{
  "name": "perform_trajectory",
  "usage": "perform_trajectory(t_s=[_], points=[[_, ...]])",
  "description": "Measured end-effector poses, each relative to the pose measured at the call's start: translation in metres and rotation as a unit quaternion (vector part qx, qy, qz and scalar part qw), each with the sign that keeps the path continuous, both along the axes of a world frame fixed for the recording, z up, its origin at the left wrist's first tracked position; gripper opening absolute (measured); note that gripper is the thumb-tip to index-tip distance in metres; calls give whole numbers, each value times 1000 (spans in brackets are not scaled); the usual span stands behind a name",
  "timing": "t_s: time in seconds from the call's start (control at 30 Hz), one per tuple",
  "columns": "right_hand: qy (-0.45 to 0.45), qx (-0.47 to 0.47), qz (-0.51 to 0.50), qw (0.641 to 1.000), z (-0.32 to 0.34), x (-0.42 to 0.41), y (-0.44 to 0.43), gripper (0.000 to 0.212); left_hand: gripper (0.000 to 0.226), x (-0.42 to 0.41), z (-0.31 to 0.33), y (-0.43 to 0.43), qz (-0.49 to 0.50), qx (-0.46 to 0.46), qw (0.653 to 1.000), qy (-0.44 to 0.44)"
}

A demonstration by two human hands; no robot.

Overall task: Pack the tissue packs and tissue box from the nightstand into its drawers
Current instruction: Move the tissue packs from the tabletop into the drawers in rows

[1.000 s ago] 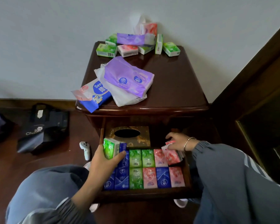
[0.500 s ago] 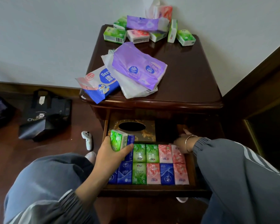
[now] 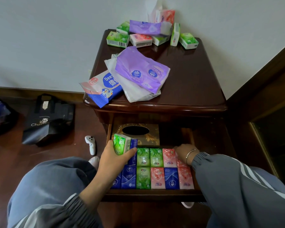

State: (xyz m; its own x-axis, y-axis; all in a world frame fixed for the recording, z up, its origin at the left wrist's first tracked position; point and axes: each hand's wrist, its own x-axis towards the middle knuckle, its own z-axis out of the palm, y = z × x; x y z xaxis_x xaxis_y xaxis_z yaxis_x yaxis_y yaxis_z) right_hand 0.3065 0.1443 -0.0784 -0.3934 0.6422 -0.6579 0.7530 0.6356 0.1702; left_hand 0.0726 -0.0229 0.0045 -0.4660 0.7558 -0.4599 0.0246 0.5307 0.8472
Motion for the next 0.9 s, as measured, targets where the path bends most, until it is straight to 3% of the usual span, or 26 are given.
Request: perform_trajectory(t_s=[0.2, 0.3, 0.37, 0.43, 0.5, 0.53, 0.57, 0.6, 0.67, 0.73, 0.8, 0.9], points=[[-2, 57, 24, 998, 26, -5, -13, 36, 40, -2, -1, -1, -9, 11, 998, 59], [59, 61, 20, 996, 73, -18, -27, 36, 39, -5, -1, -3, -6, 18, 997, 74], [150, 76, 12, 986, 116, -27, -40, 33, 39, -8, -1, -6, -1, 22, 996, 82], [340, 153, -15, 928, 168, -41, -51, 20, 40, -10, -1, -9, 0, 30, 995, 93], [521, 247, -24, 817, 217, -59, -45, 16, 40, -12, 0, -11, 0, 39, 994, 101], [574, 262, -27, 776, 236, -69, -33, 20, 40, -13, 1, -13, -1, 40, 994, 105], [591, 254, -40, 765, 252, -80, -17, 34, 41, -14, 2, -14, -2, 41, 993, 109], [573, 224, -63, 786, 264, -93, 1, 54, 41, -15, 3, -16, -4, 41, 993, 110], [490, 73, -149, 856, 271, -116, 35, 93, 41, -16, 4, -21, 3, 40, 993, 107], [425, -69, -227, 873, 263, -135, 55, 111, 40, -19, 4, -27, 17, 40, 993, 105], [383, -75, -238, 889, 250, -145, 68, 115, 40, -22, 5, -32, 30, 43, 992, 111], [358, 16, -214, 909, 240, -150, 78, 107, 39, -27, 7, -37, 40, 51, 990, 127]])
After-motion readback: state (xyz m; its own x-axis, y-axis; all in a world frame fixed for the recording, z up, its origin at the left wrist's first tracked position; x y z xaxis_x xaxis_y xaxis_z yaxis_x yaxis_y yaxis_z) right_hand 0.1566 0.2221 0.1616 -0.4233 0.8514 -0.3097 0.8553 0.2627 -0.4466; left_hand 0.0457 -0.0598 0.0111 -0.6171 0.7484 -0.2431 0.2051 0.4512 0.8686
